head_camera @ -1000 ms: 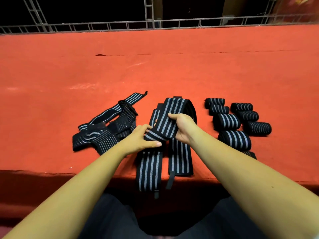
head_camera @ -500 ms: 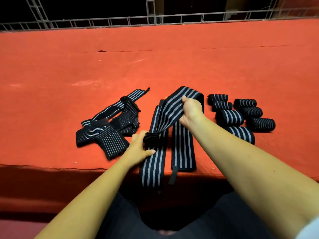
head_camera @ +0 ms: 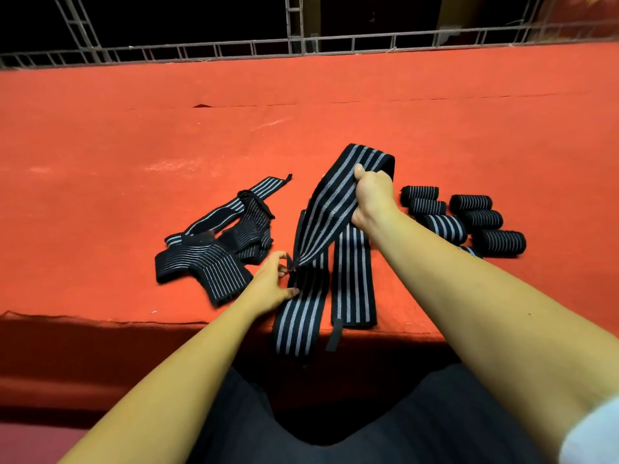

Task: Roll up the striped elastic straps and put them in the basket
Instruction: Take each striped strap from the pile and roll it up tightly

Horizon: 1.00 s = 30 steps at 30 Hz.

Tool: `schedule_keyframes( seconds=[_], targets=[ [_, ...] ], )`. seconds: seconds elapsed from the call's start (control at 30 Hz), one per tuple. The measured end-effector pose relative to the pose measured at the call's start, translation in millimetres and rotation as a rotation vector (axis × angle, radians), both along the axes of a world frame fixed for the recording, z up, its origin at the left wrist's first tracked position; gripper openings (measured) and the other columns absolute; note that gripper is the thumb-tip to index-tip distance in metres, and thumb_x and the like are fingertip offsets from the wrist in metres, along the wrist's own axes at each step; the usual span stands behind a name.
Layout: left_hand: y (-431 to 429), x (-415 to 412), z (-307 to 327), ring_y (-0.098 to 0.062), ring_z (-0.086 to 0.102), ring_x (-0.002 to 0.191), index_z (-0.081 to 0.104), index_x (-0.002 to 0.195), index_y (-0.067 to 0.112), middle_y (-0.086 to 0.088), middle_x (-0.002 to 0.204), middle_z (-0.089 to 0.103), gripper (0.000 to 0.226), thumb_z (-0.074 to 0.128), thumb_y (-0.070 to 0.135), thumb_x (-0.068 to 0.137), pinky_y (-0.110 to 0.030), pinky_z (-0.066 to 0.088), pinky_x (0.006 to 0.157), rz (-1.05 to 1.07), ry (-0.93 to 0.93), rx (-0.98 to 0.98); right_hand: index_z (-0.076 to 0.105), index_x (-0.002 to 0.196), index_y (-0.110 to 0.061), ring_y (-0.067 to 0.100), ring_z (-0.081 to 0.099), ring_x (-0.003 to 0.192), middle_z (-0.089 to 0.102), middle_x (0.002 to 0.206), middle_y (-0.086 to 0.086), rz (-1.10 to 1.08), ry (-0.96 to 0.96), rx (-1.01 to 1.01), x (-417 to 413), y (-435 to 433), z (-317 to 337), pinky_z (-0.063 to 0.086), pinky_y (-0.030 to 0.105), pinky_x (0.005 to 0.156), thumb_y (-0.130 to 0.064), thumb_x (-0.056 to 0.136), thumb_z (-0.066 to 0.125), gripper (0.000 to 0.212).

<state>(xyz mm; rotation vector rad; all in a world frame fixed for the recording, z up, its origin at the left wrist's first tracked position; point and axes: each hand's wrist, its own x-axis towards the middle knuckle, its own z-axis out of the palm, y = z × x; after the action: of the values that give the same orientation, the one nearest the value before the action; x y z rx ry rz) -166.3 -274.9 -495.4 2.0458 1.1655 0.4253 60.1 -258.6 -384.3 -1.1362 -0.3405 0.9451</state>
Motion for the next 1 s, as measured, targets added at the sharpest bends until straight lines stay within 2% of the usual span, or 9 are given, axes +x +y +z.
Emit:
schedule_keyframes(
  seconds=[0.07, 0.17, 0.27, 0.33, 0.43, 0.5, 0.7, 0.87, 1.0],
  targets=[
    [1, 1, 5, -0.018, 0.053, 0.118, 0.044, 0.13, 0.034, -0.005, 0.126, 0.051, 0.065, 0.082, 0.026, 0.079, -0.041, 0.043, 0.107, 0.0, -0.017, 0.014, 0.043, 0.135, -0.012, 0.037, 0.057, 0.121, 0.053, 0.137, 0.013, 0.006, 0.006, -0.001, -5, -9, 10, 0.047, 0.067, 0.094, -0.028, 0.086, 0.061, 0.055],
    [2, 2, 9, -0.017, 0.049, 0.122, 0.038, 0.141, 0.038, -0.002, 0.131, 0.047, 0.081, 0.085, 0.035, 0.075, -0.038, 0.041, 0.107, 0.004, -0.085, -0.053, 0.048, 0.129, -0.004, 0.034, 0.067, 0.102, 0.061, 0.123, 0.017, 0.01, 0.071, 0.05, -10, -25, 25, 0.057, 0.06, 0.081, -0.015, 0.099, 0.053, 0.032],
    [4, 3, -2, -0.023, 0.043, 0.13, 0.046, 0.145, 0.027, -0.005, 0.13, 0.044, 0.074, 0.08, 0.037, 0.08, -0.041, 0.033, 0.115, -0.028, 0.151, 0.062, 0.052, 0.115, -0.004, 0.033, 0.068, 0.101, 0.062, 0.118, 0.014, 0.014, 0.061, 0.086, -1, -29, 32, 0.057, 0.059, 0.078, -0.014, 0.101, 0.051, 0.017],
    [2, 8, -2, -0.022, 0.039, 0.127, 0.06, 0.132, 0.03, -0.003, 0.125, 0.045, 0.051, 0.073, 0.045, 0.085, -0.04, 0.032, 0.113, -0.035, 0.298, 0.134, 0.052, 0.102, -0.007, 0.034, 0.068, 0.101, 0.062, 0.11, 0.014, 0.007, 0.021, 0.098, 6, -32, 37, 0.057, 0.059, 0.077, -0.014, 0.102, 0.05, 0.007],
    [-10, 21, 4, -0.021, 0.047, 0.111, 0.067, 0.088, 0.035, 0.0, 0.105, 0.051, 0.007, 0.069, 0.042, 0.09, -0.035, 0.04, 0.098, -0.035, 0.192, 0.068, 0.052, 0.104, -0.007, 0.037, 0.068, 0.102, 0.063, 0.117, 0.017, -0.026, -0.026, 0.078, 13, -34, 40, 0.058, 0.059, 0.08, -0.019, 0.101, 0.051, 0.012],
    [-18, 29, 4, -0.026, 0.058, 0.103, 0.062, 0.076, 0.029, -0.001, 0.096, 0.058, 0.018, 0.068, 0.035, 0.092, -0.034, 0.045, 0.089, -0.013, 0.223, 0.08, 0.052, 0.104, -0.008, 0.035, 0.066, 0.106, 0.063, 0.116, 0.015, -0.079, -0.055, 0.066, 17, -33, 41, 0.057, 0.059, 0.084, -0.023, 0.1, 0.053, 0.015],
    [-21, 38, 14, -0.032, 0.065, 0.107, 0.068, 0.109, 0.004, -0.014, 0.113, 0.07, 0.03, 0.061, 0.024, 0.088, -0.035, 0.052, 0.09, 0.024, 0.505, -0.06, 0.048, 0.091, -0.014, 0.032, 0.062, 0.107, 0.06, 0.107, 0.01, -0.204, -0.124, 0.061, 26, -26, 45, 0.052, 0.055, 0.096, -0.035, 0.097, 0.053, 0.022],
    [-29, 44, 33, -0.033, 0.06, 0.095, 0.063, 0.114, -0.005, -0.02, 0.12, 0.066, 0.031, 0.048, 0.013, 0.093, -0.032, 0.045, 0.074, -0.03, 0.685, -0.06, 0.054, 0.106, -0.008, 0.031, 0.065, 0.106, 0.062, 0.113, 0.011, -0.236, -0.031, 0.151, 22, -30, 62, 0.054, 0.054, 0.093, -0.029, 0.099, 0.054, 0.022],
    [-27, 42, 34, -0.033, 0.059, 0.117, 0.057, 0.124, -0.001, -0.02, 0.131, 0.059, 0.044, 0.061, 0.027, 0.09, -0.036, 0.049, 0.095, 0.068, 0.635, -0.004, 0.049, 0.088, -0.015, 0.03, 0.062, 0.108, 0.056, 0.102, 0.007, -0.228, -0.115, 0.153, 20, -33, 82, 0.052, 0.053, 0.097, -0.031, 0.099, 0.053, 0.02]
  ],
)
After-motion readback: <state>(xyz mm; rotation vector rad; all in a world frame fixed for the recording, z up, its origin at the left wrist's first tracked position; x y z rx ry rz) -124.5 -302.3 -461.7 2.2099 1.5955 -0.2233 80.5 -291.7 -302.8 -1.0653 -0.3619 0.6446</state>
